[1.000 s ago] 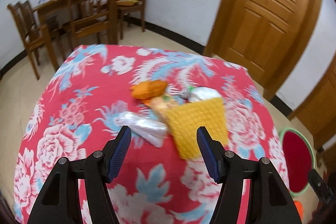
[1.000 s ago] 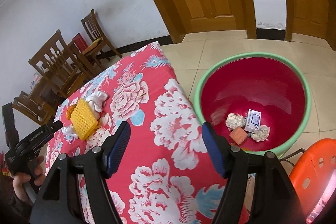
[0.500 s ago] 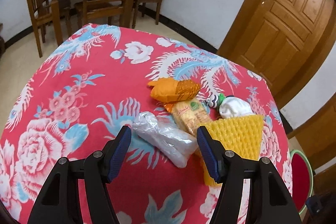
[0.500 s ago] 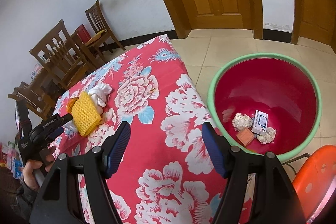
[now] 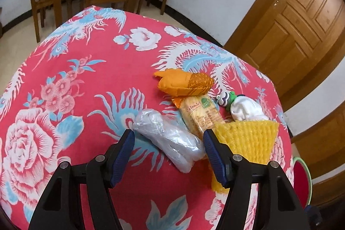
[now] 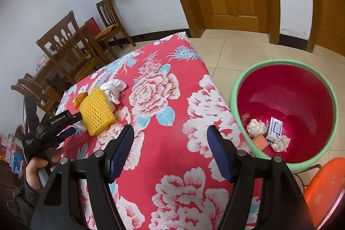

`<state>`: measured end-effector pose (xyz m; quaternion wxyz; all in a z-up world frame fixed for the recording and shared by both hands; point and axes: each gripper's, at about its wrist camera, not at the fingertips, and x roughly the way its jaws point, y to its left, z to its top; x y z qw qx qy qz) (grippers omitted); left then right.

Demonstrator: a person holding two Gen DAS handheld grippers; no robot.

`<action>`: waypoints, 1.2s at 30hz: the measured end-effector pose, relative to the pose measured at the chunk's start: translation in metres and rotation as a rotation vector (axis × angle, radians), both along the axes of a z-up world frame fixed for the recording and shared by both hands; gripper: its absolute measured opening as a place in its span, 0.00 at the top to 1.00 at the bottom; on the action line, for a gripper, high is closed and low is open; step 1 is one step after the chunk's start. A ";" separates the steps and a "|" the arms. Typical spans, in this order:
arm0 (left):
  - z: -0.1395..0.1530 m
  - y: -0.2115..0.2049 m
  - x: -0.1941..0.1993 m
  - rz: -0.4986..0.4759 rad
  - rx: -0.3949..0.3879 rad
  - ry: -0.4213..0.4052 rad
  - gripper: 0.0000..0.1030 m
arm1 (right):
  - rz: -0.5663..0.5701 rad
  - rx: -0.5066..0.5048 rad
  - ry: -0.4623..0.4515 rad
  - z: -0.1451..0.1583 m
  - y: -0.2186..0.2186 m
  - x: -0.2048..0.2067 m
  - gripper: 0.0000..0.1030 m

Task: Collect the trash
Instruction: 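Grasp the clear plastic bag with the left tool while the right tool grasps the yellow foam net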

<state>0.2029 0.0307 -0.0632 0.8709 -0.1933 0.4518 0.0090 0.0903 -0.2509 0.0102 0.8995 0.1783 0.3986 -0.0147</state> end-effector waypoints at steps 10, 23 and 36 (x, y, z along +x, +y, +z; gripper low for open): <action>0.005 -0.005 -0.003 -0.045 -0.029 -0.030 0.57 | 0.019 -0.005 0.002 0.001 0.008 0.001 0.31; 0.025 0.007 -0.034 -0.093 0.061 -0.078 0.59 | 0.092 -0.014 0.003 0.008 0.032 0.020 0.31; 0.039 0.027 -0.062 -0.070 0.202 -0.121 0.59 | 0.258 -0.051 0.066 -0.011 0.097 0.078 0.31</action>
